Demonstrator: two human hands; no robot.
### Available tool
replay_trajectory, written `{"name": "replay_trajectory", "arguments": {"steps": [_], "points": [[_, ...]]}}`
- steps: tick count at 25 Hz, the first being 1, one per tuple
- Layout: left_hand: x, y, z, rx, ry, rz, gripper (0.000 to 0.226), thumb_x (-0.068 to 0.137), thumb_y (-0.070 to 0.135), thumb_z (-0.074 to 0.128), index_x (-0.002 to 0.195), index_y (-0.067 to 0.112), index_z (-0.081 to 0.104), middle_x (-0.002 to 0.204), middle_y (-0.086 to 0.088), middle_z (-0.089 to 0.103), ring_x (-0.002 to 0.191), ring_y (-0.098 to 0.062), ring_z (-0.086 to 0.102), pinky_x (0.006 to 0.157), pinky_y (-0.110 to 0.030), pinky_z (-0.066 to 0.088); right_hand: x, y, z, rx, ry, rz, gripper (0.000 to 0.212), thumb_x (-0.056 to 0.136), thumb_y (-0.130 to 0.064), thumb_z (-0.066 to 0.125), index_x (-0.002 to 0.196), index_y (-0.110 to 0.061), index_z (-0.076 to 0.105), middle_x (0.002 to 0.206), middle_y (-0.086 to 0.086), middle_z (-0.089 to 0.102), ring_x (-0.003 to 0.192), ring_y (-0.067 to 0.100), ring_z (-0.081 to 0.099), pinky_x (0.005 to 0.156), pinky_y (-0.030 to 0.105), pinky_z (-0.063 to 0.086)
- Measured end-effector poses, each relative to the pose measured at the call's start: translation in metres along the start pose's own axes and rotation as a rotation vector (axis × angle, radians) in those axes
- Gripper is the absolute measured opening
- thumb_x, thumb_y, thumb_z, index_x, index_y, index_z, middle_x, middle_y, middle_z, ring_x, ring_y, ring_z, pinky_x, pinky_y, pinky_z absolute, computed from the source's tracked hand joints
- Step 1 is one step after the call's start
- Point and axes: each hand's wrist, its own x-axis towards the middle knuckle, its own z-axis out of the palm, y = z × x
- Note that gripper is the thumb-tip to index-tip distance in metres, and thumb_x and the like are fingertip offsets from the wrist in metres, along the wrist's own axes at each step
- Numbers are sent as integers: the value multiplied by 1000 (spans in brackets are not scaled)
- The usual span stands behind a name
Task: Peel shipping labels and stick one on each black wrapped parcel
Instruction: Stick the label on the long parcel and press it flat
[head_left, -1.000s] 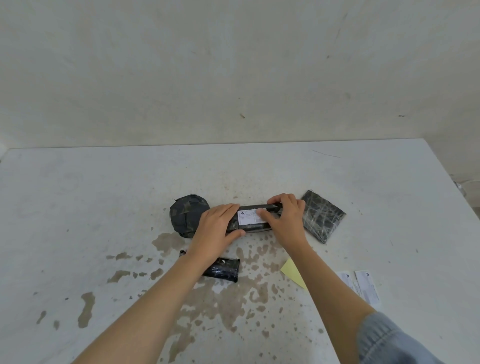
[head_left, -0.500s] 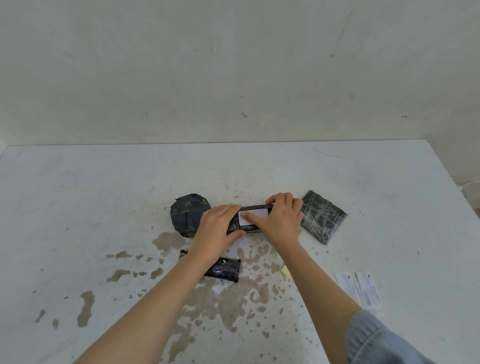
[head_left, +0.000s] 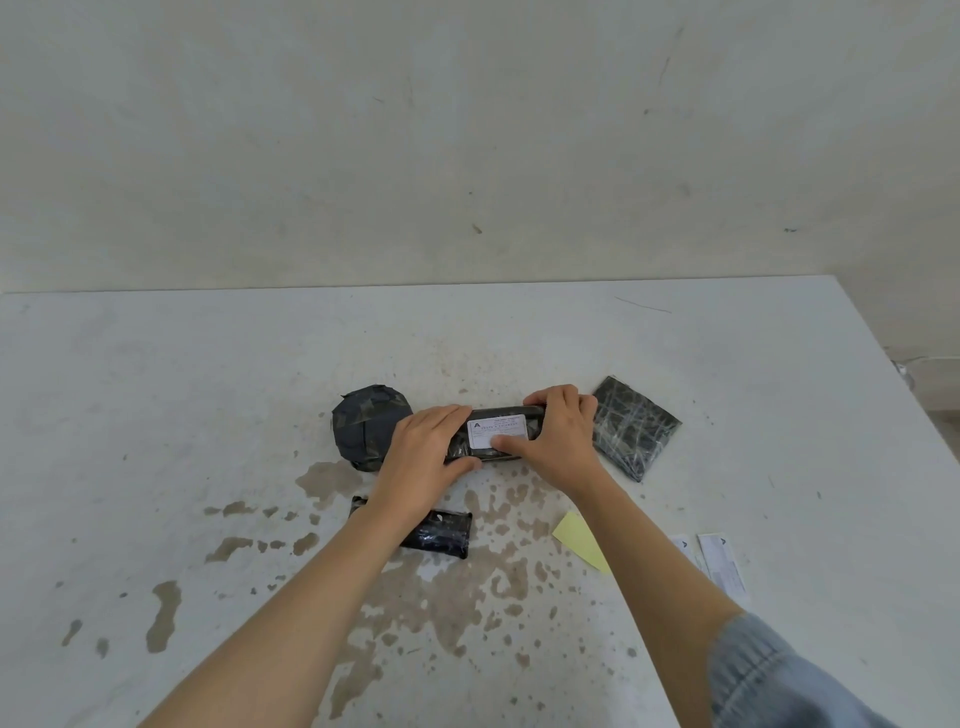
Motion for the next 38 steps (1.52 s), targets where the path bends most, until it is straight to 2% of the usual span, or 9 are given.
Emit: {"name": "replay_trajectory", "arguments": {"steps": [5,10,14,16,18,24,30,33,38], "points": [[-1,1,0,4,-9,-1,64,77,30,72,134,11,47,135,-4,54,124,-23,49,108,-36,29,1,10,-3,165,-19,0,36,82,-22,69,112,-8,55,112,4,44,110,18,27,95,24,32],[1,3,-2,35,-24,4,63,80,32,70,135,14,45,135,-2,54,124,-21,48,108,-35,30,4,10,2,180,61,-3,26,86,-24,65,106,-9,58,104,-1,45,102,11,23,88,20,28],[6,5,-4,33,-33,-27,62,80,32,70,134,15,45,135,-2,53,125,-20,46,107,-34,28,0,12,-4,166,24,-94,39,83,-31,68,117,-14,58,114,0,44,107,12,24,93,22,29],[10,7,-5,5,-32,-37,62,80,31,70,134,14,45,134,-2,53,125,-20,46,107,-34,27,-2,18,-13,113,-66,-167,53,78,-25,72,127,-18,53,121,0,40,111,12,22,97,22,26],[17,10,-9,-30,-30,-14,62,80,29,70,134,13,46,133,-4,54,124,-21,46,107,-35,29,0,22,-20,70,-68,-201,59,76,-16,73,130,-18,50,126,3,41,115,16,24,101,22,26],[67,1,-38,-9,-8,38,66,77,22,74,136,10,44,135,-8,53,124,-25,48,107,-40,35,42,5,-22,22,84,-243,62,77,-16,74,133,-14,47,126,5,48,119,21,30,98,18,24],[126,-28,-51,23,47,4,47,76,17,75,116,10,53,115,-8,62,105,-22,54,86,-29,43,109,-16,-12,30,131,-268,60,76,-15,75,129,-9,48,126,6,53,122,24,35,100,22,29],[142,-40,-46,28,82,-3,47,74,19,76,115,10,55,115,-7,61,106,-23,55,87,-32,45,131,-19,-8,13,94,-268,59,77,-15,74,130,-9,48,128,6,53,123,24,35,102,27,32],[140,-45,-39,12,100,-11,63,72,19,78,127,8,50,127,-9,57,117,-26,51,96,-36,43,134,-16,-8,0,56,-265,64,78,-16,73,135,-10,44,135,6,49,127,25,34,106,30,31]]}}
